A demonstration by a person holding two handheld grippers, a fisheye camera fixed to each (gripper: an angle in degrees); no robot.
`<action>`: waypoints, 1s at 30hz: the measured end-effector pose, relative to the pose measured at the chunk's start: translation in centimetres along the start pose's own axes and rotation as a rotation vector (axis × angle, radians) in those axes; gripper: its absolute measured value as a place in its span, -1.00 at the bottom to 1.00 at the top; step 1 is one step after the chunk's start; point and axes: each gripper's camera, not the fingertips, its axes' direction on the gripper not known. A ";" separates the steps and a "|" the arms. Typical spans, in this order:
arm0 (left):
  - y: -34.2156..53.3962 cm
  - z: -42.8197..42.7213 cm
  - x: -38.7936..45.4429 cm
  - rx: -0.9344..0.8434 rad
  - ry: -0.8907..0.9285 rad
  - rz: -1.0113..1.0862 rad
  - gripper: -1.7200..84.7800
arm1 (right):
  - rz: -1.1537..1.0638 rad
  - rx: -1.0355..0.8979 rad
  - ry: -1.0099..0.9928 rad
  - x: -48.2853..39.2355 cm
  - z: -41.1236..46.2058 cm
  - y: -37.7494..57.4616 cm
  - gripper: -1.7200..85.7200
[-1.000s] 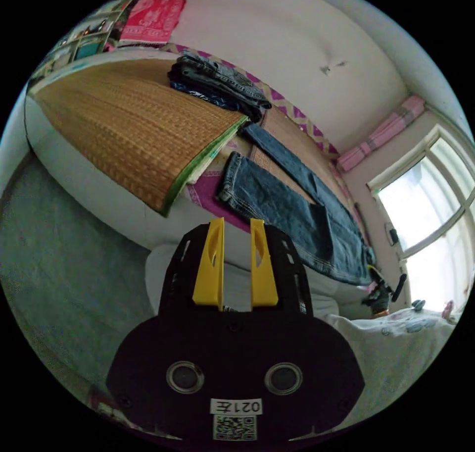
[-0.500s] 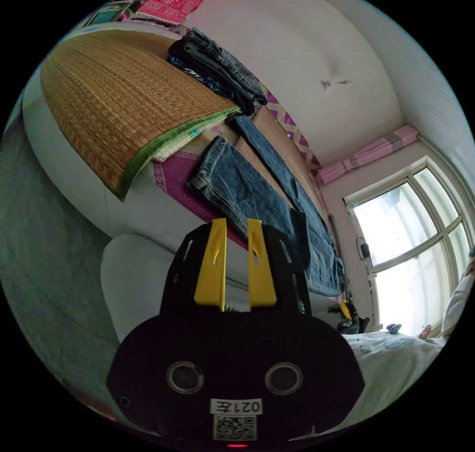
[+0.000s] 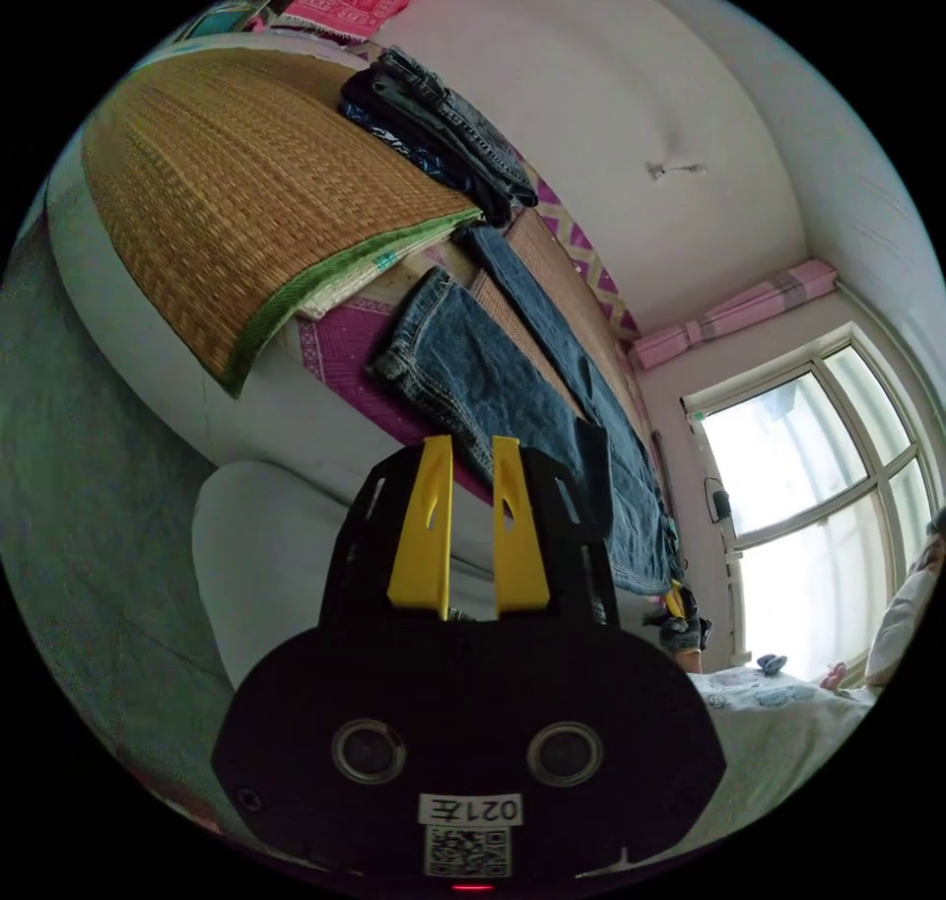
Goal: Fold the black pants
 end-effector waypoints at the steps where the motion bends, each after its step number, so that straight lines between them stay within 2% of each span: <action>1: -0.3 0.1 -0.1 0.002 0.007 -0.010 -0.82 | -0.011 -0.002 0.013 0.0 0.2 -0.3 -0.84; 10: -2.8 1.8 -0.3 0.027 0.054 -0.088 -0.85 | -0.040 -0.001 0.015 0.7 0.9 -2.7 -0.94; 16: -4.7 3.7 0.1 0.036 0.055 -0.146 -0.96 | -0.034 -0.007 -0.004 1.0 1.9 -4.2 -0.95; 18: -5.4 4.2 0.8 0.024 0.036 -0.114 -0.98 | -0.036 -0.013 -0.006 0.8 2.3 -4.7 -0.95; 24: -10.1 4.3 6.9 -0.007 0.065 0.165 -0.98 | -0.104 -0.095 -0.103 -3.3 3.3 -8.7 -0.96; 26: -13.5 5.0 10.2 -0.040 0.009 0.268 -0.98 | -0.116 -0.126 -0.137 -5.3 4.3 -10.7 -0.96; 30: -20.1 7.6 14.5 -0.123 -0.055 0.344 -0.98 | -0.180 -0.192 -0.138 -11.3 8.9 -16.7 -0.96</action>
